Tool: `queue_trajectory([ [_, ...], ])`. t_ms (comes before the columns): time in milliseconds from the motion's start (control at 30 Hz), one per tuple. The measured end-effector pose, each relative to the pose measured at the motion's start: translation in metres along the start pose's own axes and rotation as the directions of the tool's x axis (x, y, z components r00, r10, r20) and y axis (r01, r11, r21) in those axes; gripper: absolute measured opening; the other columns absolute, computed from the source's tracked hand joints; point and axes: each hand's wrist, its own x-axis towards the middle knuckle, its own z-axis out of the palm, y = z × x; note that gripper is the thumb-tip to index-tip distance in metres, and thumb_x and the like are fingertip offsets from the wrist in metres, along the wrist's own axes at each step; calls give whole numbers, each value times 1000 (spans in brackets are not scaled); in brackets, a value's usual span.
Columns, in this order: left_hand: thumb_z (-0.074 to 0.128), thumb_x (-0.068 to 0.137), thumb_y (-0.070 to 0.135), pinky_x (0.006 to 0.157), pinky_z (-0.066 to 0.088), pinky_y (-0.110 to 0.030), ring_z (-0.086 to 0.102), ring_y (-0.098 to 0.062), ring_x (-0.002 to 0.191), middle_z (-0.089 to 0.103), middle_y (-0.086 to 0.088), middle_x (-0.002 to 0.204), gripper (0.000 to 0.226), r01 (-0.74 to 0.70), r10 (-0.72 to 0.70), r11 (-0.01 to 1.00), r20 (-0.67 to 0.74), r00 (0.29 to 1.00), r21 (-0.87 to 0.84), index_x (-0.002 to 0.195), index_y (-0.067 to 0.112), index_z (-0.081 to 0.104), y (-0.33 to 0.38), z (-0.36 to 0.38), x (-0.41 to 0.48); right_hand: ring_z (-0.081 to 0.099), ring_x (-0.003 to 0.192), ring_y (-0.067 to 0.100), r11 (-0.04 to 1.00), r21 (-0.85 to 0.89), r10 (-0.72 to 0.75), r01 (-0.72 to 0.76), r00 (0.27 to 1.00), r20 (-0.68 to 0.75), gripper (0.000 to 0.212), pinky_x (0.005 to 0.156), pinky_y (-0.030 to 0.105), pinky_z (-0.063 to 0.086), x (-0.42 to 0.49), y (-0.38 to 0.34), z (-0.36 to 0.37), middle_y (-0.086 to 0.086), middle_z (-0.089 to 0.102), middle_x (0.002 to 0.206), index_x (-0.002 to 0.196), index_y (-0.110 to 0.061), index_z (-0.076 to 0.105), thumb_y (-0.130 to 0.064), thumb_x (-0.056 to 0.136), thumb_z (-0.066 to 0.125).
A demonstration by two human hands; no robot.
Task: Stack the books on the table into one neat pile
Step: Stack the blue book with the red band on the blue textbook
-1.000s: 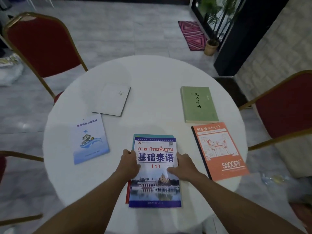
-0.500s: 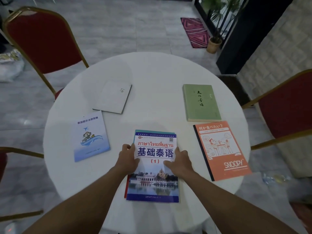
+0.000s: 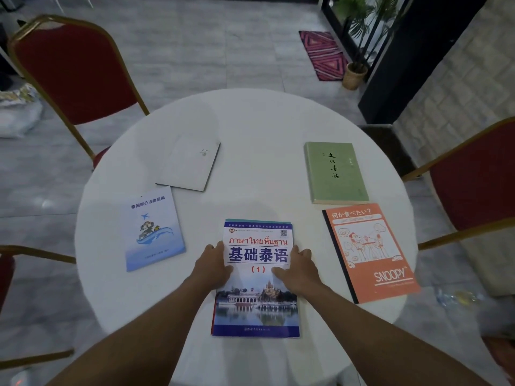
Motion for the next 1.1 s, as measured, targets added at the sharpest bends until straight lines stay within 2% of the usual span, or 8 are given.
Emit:
queue_trajectory([
  [133,61,92,32,100,47,-36,52,-28,123,48,-13,136,69,4,-4,1000,8,1000,7,149,14,26,0,0,1,50,99,12,1000,-27,-4,4,1000,3,64,77,21,46,-2,2,2,5,40,127,137,-18,36,-48,90,66],
  [267,58,94,33,104,45,-38,49,-29,129,42,-13,143,77,12,-12,1000,26,1000,7,155,16,14,0,1,1,52,96,11,1000,-17,10,-10,1000,-15,55,73,20,45,-2,1,2,4,44,124,127,-19,43,-47,88,69],
  [400,58,94,32,105,46,-38,49,-30,130,40,-14,145,79,15,-14,1000,50,999,-3,156,16,11,1,-1,2,51,91,8,1000,-16,12,-12,1000,-9,51,70,19,42,0,1,-1,2,45,119,120,-21,47,-48,85,72],
  [533,56,96,33,104,46,-37,49,-30,129,37,-15,147,81,12,-11,1000,62,998,-7,156,17,4,1,-1,1,52,91,9,1000,-23,7,-7,1000,-4,49,71,20,44,0,2,-2,2,46,120,117,-22,46,-50,85,71],
  [700,53,97,33,105,45,-36,48,-29,130,34,-16,145,82,20,-19,1000,76,997,-16,156,19,-1,3,0,2,52,97,13,998,-68,-13,17,998,56,55,79,22,46,1,3,-6,7,42,127,128,-15,43,-47,90,66],
  [867,54,97,29,105,45,-38,46,-30,132,33,-15,147,81,14,-13,1000,79,997,-17,156,17,1,5,-1,2,50,94,14,996,-81,-20,26,996,84,55,79,23,45,2,2,-9,9,41,129,130,-13,42,-46,92,64],
  [1100,61,93,22,102,50,-36,50,-27,125,33,-15,143,73,-34,33,999,68,997,10,150,7,17,9,-4,3,52,96,12,999,-19,-35,35,999,39,54,77,23,45,-4,8,-6,6,43,128,129,-18,42,-48,90,66],
])
